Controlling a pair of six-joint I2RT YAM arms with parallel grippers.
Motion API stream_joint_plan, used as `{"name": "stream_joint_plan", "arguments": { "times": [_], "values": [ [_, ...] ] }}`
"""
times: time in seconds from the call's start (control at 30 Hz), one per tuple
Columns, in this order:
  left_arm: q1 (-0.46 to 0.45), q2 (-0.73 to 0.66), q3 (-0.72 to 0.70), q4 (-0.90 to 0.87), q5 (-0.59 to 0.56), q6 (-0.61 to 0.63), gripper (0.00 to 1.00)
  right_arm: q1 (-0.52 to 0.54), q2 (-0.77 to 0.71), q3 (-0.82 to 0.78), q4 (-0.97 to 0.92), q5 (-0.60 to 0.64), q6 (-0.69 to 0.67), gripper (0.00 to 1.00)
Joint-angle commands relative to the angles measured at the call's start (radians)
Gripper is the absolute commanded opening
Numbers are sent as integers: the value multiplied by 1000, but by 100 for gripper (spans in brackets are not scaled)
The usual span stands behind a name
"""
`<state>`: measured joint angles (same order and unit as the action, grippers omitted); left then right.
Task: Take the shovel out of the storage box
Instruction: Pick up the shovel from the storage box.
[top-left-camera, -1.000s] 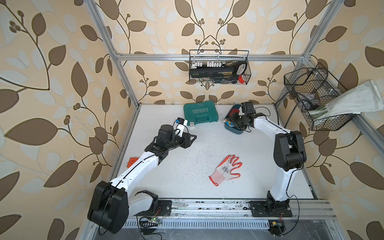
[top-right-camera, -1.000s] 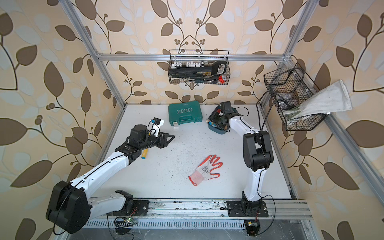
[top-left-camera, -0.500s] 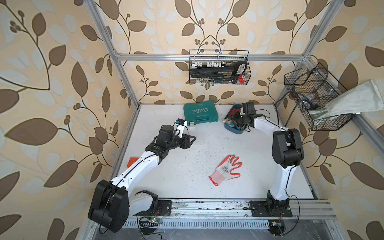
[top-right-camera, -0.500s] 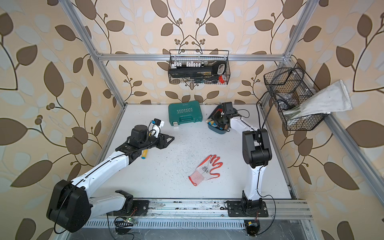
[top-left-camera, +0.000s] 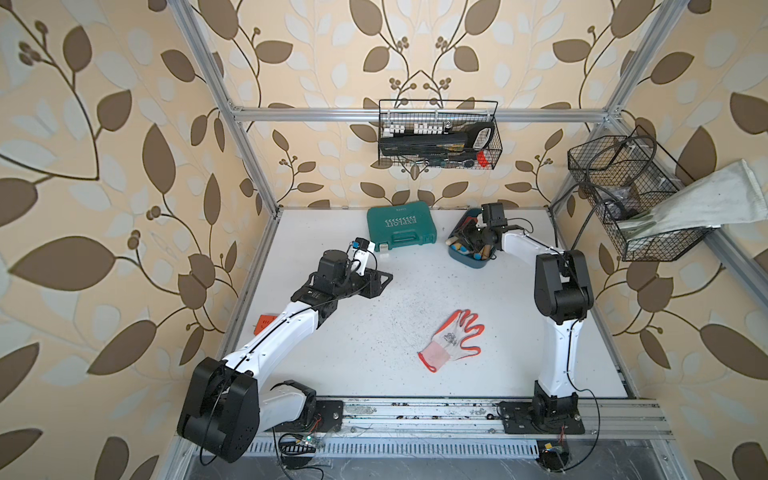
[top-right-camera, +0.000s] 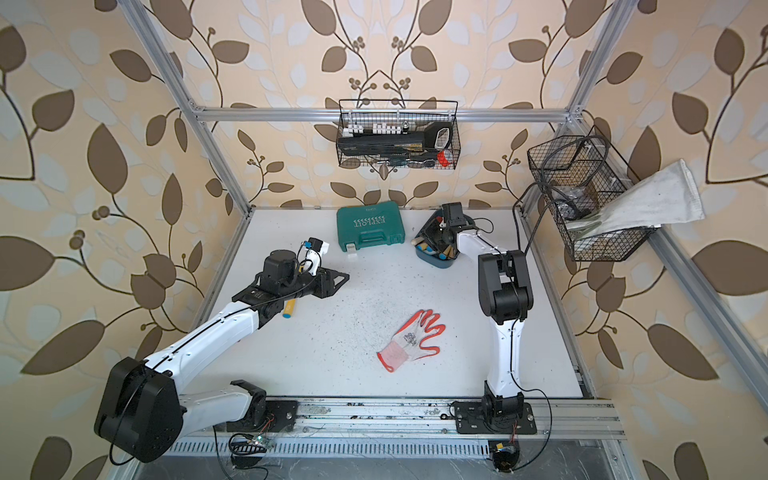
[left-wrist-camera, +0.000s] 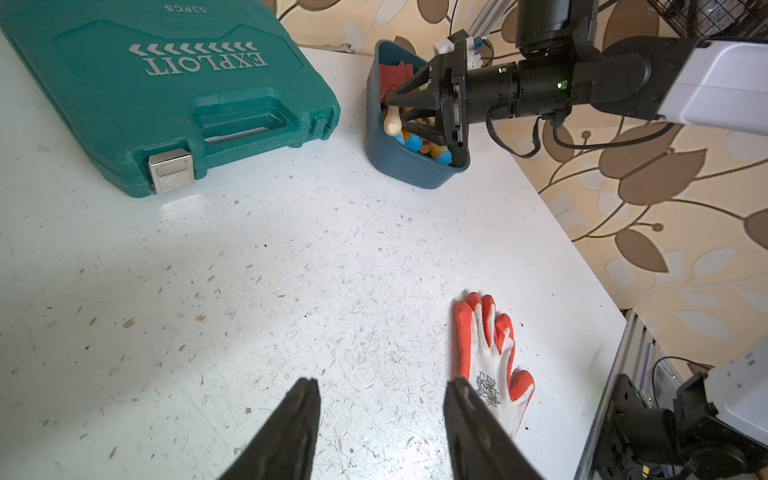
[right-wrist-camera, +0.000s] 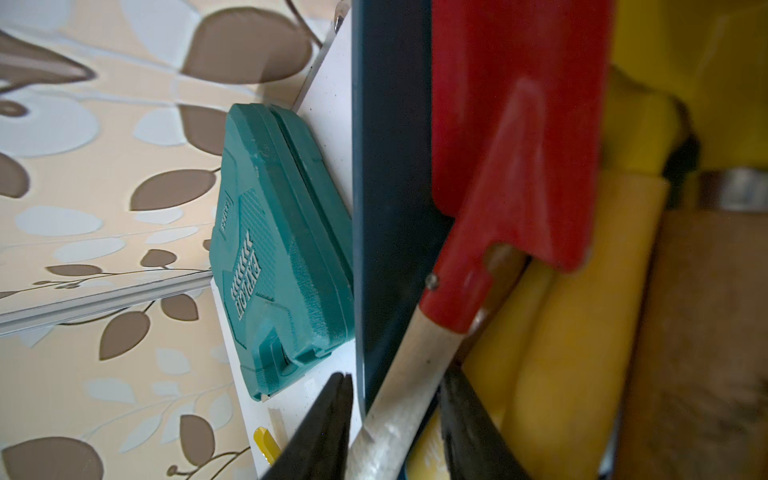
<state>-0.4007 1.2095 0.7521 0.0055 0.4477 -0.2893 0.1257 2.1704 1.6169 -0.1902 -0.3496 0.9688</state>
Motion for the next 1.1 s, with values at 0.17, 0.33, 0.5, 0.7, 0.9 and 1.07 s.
{"name": "stream_joint_plan", "arguments": {
  "times": [0.17,0.33,0.5,0.7,0.9,1.07],
  "values": [
    [-9,18,34,21,20,-7,53,-4,57,21,58,-44,19,26],
    [-10,17,38,29,20,-16,53,-4,2,-23,81,-18,20,22],
    [-12,4,35,63,14,-54,53,-3,-92,-81,130,14,15,8],
    [-11,-37,16,62,-25,-65,53,11,-187,-102,92,42,-53,7],
    [-11,-67,34,37,-4,-67,54,74,-346,-180,62,123,-193,7],
    [-11,-127,19,32,18,-58,54,188,-492,-246,29,238,-339,5]
  ]
}}
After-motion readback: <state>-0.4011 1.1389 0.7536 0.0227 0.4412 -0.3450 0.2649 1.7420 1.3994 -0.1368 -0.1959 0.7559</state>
